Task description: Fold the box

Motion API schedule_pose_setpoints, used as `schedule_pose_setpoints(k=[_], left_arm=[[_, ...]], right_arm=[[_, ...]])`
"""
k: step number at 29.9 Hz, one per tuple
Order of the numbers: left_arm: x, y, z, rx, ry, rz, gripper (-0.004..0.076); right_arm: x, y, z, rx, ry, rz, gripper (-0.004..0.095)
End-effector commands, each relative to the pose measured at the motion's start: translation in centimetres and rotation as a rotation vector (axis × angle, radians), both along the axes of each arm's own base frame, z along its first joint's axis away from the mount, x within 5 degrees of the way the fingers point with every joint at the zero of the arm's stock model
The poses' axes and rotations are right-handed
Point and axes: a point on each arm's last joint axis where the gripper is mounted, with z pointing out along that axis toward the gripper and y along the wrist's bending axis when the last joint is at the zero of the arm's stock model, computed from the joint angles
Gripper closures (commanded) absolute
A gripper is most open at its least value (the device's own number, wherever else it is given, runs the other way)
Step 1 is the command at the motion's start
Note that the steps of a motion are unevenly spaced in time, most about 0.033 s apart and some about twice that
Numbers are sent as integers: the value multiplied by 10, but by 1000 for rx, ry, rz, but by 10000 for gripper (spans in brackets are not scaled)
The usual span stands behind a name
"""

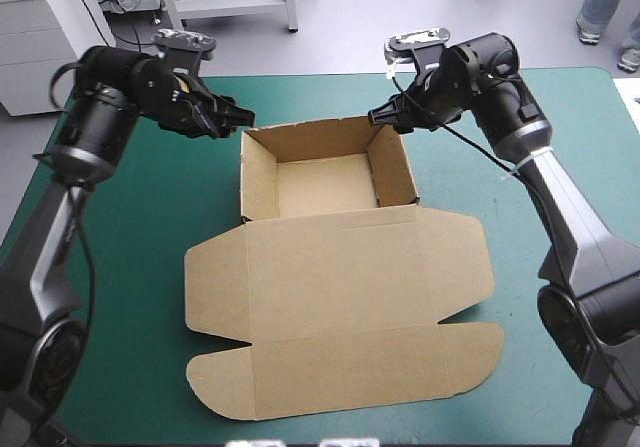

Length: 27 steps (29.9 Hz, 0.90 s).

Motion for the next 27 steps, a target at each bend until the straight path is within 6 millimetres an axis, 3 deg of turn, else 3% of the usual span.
schedule_pose_setpoints(k=[1, 6, 10, 13, 15, 23, 27], left_arm=[[-55, 16, 58, -33, -146, -25, 302], [-99, 32, 87, -22, -253, -68, 303], [-126, 40, 77, 4, -231, -95, 304], [-144, 47, 54, 29, -167, -97, 306], [-156, 51, 33, 46, -123, -103, 351], [-204, 68, -53, 48, -129, -107, 716], [-231, 78, -92, 32, -180, -103, 730]], right_arm=[[-32, -14, 49, 45, -128, -1, 416], [-37, -16, 55, 48, -143, 2, 419], [-30, -14, 46, 40, -121, 2, 419], [-22, -12, 37, 21, -101, -2, 419], [-15, -9, 28, 13, -79, -2, 419], [28, 6, -35, -58, 60, -3, 420], [44, 11, -65, -102, 116, -7, 421]])
